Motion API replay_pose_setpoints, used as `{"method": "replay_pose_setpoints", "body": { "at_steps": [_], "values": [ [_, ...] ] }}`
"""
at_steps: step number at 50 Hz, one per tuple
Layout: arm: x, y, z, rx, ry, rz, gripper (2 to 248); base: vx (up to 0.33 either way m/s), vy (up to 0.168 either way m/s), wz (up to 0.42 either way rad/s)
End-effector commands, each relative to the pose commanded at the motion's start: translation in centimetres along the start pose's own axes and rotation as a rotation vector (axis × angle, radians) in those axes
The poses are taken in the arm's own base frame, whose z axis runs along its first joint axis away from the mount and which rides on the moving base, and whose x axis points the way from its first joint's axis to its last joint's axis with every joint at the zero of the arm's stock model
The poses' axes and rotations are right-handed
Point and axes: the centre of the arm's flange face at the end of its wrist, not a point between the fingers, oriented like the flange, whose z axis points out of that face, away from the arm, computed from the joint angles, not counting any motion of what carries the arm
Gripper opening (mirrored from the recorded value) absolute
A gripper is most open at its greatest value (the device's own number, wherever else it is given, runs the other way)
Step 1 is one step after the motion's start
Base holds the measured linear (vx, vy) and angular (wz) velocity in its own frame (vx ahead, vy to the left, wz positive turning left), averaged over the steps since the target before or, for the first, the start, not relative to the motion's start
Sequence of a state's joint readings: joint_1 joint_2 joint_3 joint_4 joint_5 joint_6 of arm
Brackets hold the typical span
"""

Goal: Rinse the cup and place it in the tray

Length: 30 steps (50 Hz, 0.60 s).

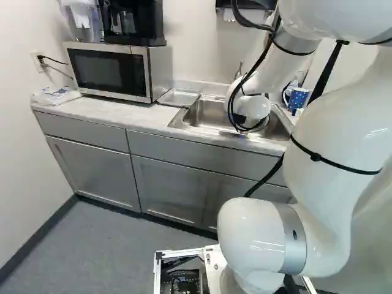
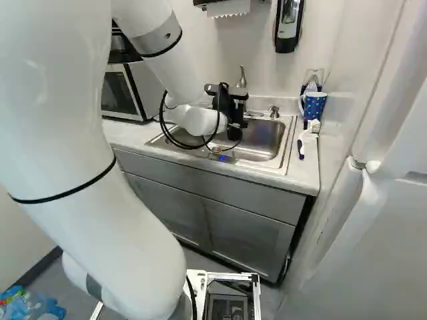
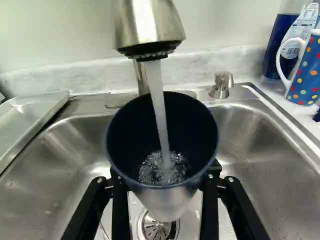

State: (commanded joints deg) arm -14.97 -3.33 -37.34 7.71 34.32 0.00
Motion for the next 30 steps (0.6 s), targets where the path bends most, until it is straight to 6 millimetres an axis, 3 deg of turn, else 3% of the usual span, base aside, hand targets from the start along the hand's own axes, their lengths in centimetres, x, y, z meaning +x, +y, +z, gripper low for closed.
{"method": "replay_pose_setpoints", "body": {
  "at_steps": [30],
  "values": [
    [0.00,0.00,0.00,0.000,0.000,0.000,124,0.000,0.000,0.000]
  ]
}}
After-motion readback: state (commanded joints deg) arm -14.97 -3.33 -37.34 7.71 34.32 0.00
